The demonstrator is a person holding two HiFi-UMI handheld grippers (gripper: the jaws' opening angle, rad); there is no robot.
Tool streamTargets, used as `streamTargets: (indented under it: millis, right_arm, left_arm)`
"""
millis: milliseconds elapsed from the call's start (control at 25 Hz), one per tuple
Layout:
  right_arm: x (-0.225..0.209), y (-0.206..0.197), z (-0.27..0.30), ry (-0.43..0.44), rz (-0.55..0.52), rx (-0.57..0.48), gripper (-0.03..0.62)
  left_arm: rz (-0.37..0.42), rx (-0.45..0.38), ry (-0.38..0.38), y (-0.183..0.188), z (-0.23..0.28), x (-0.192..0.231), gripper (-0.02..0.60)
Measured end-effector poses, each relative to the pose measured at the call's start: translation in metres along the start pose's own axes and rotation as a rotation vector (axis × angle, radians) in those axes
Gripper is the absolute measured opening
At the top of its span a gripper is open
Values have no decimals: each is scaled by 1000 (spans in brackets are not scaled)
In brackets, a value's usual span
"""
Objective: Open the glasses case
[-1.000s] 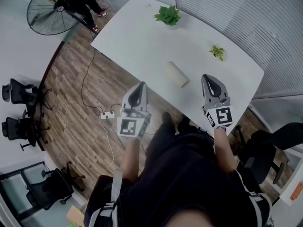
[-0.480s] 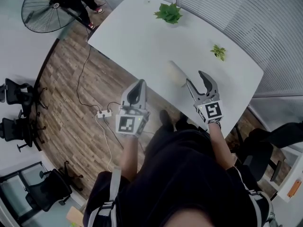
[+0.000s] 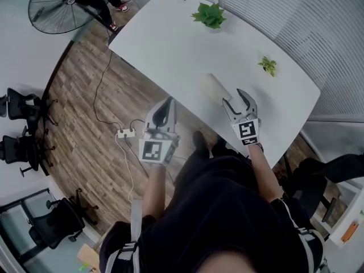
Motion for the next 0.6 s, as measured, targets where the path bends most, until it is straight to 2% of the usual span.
streamTargets:
  millis: [240,360,440,520,600]
  right_arm:
    - [33,-61,38,93,-249,255,252]
    - [46,-90,51,140,-407,364,252]
    - [53,-102,55,167,-477,411,252]
    - [53,-107,55,157,-507,432,244]
    - [50,-108,54,134,-529,439,204]
  left_arm:
    - [9,27,11,-4,1,4,0]
    - [15,32,14,-5,2,4,0]
    - [12,32,17,-4,3,6,0]
    - [7,30,17,-3,3,6,0]
    - [8,26,8,-4,3,6,0]
Point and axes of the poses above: the fingertips, and each gripper's own axes: z forward along the fingers, x to its left, y out of its top, the point moved 2 cm from there along -z, backward along the fingers, and after that the axes turned 15 degrees about y, right-handed, at the moved point
